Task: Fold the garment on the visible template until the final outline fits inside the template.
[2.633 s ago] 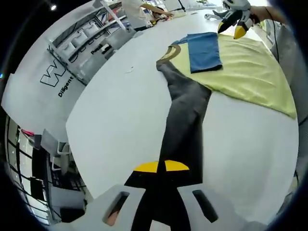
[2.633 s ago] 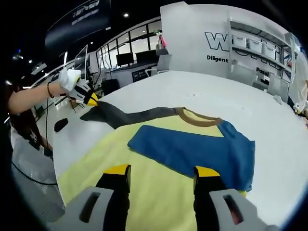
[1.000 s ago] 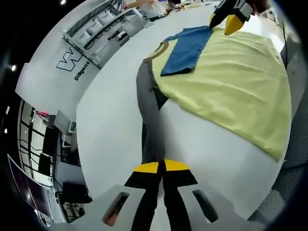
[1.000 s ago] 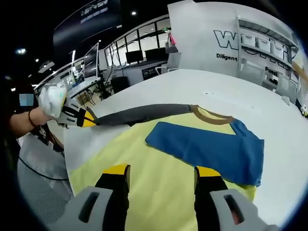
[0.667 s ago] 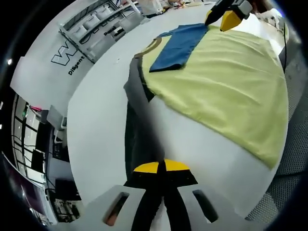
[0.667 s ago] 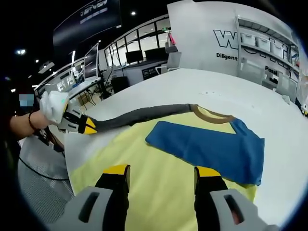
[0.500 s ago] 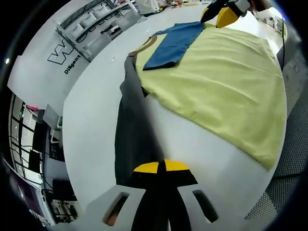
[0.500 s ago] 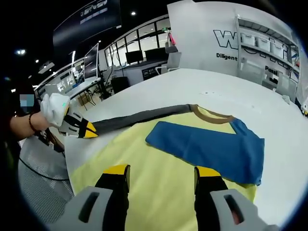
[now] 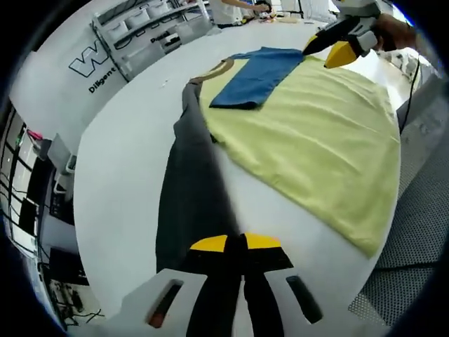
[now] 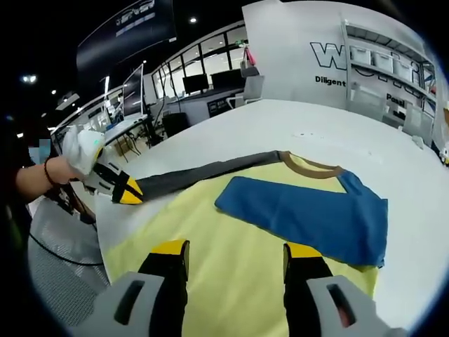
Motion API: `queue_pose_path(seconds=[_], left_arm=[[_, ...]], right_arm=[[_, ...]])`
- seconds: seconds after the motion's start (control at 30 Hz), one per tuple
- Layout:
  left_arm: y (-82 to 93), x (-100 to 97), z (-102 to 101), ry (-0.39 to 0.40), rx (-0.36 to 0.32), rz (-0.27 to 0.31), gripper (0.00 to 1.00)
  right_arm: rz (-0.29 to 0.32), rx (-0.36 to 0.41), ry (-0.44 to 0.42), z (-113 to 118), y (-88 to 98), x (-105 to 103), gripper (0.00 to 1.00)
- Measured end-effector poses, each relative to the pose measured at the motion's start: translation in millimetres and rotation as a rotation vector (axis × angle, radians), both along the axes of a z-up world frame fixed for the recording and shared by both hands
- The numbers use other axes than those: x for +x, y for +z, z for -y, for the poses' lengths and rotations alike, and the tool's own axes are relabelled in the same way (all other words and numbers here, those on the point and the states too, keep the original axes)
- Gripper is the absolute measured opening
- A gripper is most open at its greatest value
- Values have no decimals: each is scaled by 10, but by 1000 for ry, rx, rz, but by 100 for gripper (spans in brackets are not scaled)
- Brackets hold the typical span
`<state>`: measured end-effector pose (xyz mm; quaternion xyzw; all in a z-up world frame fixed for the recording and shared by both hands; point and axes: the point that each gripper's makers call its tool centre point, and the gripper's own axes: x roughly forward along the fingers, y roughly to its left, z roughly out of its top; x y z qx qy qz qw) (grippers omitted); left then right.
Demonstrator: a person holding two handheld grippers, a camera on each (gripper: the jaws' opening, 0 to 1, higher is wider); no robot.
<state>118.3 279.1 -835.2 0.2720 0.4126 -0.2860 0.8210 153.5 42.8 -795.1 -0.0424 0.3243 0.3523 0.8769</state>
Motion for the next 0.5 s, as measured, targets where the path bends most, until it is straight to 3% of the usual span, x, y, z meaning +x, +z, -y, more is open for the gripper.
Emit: queue_pose_path(seconds=[0.1, 0.13, 0.17, 0.33, 0.5], left_arm=[[105, 50, -1, 12, -32, 37, 11], [215, 115, -17, -22, -14, 103, 13], [209, 84, -36, -14, -12, 78, 15], [330, 195, -127, 11, -24, 107, 18], [324, 322, -243, 21, -3, 112, 21]], right_arm=[[1, 3, -2, 1, 6, 2, 51], [1, 3, -3, 2, 7, 3, 51], [1, 3, -3, 1, 8, 2, 51], [0, 4, -2, -3, 10, 1, 51], [-3, 4, 1, -17, 3, -3, 51]])
